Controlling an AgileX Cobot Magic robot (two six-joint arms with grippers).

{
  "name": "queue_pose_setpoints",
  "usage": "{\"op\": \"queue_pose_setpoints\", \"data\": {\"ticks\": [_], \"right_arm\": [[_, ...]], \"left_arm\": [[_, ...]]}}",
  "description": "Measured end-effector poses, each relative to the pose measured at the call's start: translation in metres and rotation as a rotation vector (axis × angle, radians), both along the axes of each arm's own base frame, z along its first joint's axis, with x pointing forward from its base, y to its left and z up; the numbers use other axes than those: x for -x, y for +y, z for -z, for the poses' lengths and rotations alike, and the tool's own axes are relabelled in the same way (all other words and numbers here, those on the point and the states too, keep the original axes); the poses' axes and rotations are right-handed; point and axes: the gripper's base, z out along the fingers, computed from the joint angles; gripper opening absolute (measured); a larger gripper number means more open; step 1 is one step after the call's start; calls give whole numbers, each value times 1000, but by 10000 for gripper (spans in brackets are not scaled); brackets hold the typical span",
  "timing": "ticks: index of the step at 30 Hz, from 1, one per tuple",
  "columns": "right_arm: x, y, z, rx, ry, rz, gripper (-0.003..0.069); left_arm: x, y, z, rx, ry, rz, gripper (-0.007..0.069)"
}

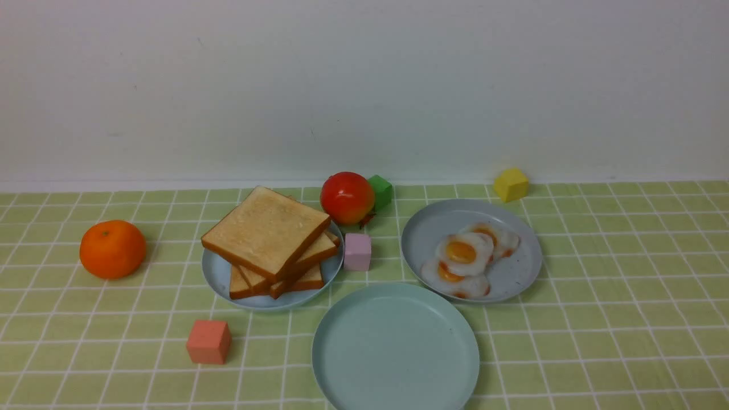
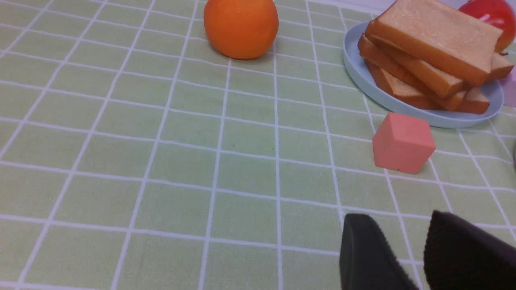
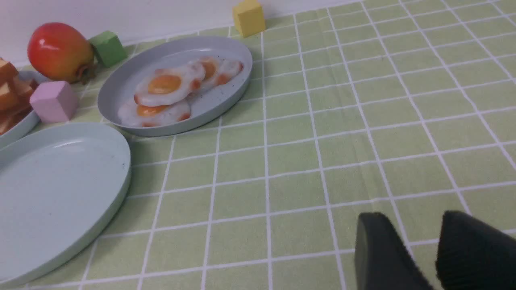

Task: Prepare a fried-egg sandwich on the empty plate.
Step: Use the left arm to grab a slice of bread

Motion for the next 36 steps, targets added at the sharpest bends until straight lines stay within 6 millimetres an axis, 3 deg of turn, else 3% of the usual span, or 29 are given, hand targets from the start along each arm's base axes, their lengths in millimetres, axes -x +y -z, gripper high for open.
{"op": "queue_pose_setpoints", "data": {"ticks": [26,30,36], "right_arm": [[0,-1,0,29,-6,3,241],[-2,-2,-2,51,-53,9,241],[-5,-3,-22,47,-284,26,241]], "left_arm": [[0,0,0,0,0,0,238],[-1,0,-3,8,-30,1,238],[-3,-1,-15,33,-167,4,238]]}}
